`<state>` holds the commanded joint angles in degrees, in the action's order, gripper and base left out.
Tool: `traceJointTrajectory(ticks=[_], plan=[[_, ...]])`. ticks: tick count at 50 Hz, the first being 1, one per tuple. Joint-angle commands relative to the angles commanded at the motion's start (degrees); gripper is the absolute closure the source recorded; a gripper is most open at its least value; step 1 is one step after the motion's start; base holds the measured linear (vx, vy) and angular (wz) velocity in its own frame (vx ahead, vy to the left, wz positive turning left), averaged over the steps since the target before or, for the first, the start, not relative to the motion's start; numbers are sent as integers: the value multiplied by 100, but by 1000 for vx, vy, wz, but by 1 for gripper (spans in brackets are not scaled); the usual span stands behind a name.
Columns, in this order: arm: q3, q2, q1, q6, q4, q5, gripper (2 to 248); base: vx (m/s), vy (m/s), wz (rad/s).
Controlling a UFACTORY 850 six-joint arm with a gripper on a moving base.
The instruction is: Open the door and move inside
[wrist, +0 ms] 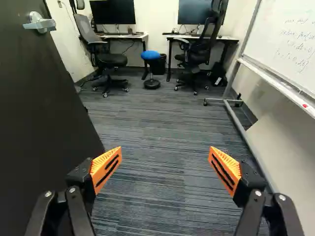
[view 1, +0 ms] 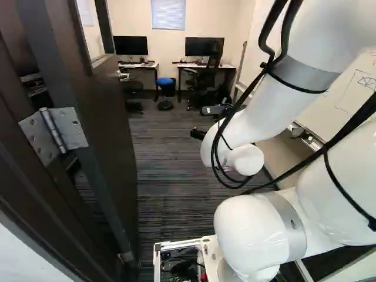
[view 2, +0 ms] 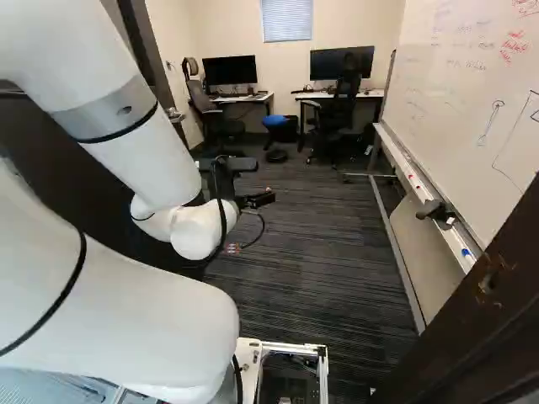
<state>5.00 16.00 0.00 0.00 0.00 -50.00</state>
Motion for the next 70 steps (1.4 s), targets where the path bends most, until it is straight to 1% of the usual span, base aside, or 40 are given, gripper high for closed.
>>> traceJointTrajectory(ticks=[35, 70], plan=[[0, 0, 0, 0, 0, 0, 3, 119, -18, -107], [0, 0, 0, 0, 0, 0, 3, 144, 0, -19]])
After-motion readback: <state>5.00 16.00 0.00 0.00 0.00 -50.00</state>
